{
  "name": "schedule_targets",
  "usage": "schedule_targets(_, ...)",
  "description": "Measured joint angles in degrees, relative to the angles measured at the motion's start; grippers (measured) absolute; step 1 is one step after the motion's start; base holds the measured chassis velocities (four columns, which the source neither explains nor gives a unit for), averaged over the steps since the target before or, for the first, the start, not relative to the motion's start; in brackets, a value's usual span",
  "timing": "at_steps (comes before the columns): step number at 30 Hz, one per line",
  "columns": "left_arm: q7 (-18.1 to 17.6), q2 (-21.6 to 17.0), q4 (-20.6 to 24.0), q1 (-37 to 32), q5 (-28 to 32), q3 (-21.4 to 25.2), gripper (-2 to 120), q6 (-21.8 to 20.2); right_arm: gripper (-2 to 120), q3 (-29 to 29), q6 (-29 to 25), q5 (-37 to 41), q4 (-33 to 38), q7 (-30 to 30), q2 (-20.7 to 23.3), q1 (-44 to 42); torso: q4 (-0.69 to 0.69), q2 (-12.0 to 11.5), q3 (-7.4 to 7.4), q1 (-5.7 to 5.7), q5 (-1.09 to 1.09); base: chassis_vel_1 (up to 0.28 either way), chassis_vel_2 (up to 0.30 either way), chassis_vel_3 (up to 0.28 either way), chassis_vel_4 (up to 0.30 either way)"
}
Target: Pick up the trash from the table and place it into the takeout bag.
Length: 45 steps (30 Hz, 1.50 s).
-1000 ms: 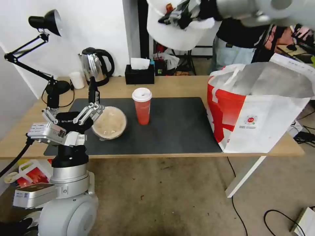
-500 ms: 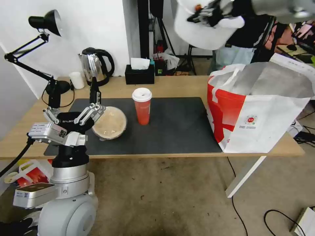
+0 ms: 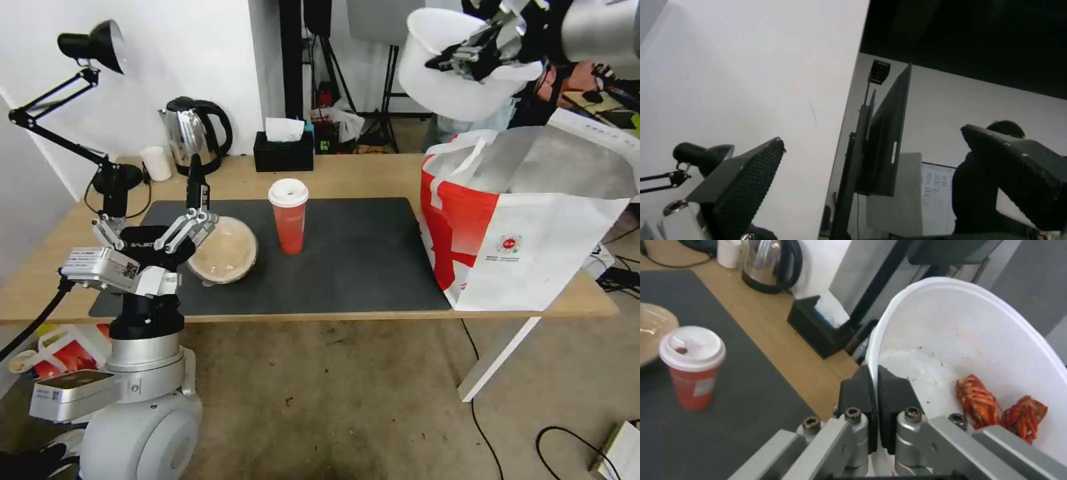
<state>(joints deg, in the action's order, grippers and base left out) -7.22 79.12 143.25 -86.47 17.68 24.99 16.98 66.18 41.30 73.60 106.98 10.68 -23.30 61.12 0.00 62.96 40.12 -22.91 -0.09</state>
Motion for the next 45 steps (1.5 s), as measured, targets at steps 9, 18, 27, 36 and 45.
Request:
schedule_targets(9,0.01,-0.14,0.00,-0.05,0.00,0.05,100,0.01,0,1.48,0.00,-1.57,1.15,0.88,2.59,0.38,0.00,0.00,0.00,0.00,0.00,0.000,0.000,0.000,0.000)
schedule_targets(18,0.01,-0.25,0.00,0.10,0.00,-0.01,100,0.02,0,-1.42,0.00,-2.93,3.70,0.92,7.66,-5.46,-0.01,0.00,0.00,0.00,0.00,0.000,0.000,0.000,0.000)
schedule_targets(27,0.01,-0.32,0.00,0.11,0.01,-0.10,100,0.03,0,-17.14,-0.02,-5.32,5.66,1.39,13.09,-21.84,0.00,0.00,0.01,0.00,0.06,0.000,0.000,0.000,0.000)
schedule_targets(36,-0.01,-0.37,0.00,-0.05,0.02,-0.16,100,0.03,0,-23.46,-0.36,-7.47,7.97,2.19,17.51,-32.46,0.00,0.00,0.00,0.00,0.00,0.000,0.000,0.000,0.000)
schedule_targets(45,-0.02,-0.33,-0.01,-0.35,0.02,-0.11,100,0.03,0,-24.00,-1.01,-8.19,9.75,2.09,18.75,-35.38,0.00,0.00,0.00,0.00,0.00,0.000,0.000,0.000,0.000)
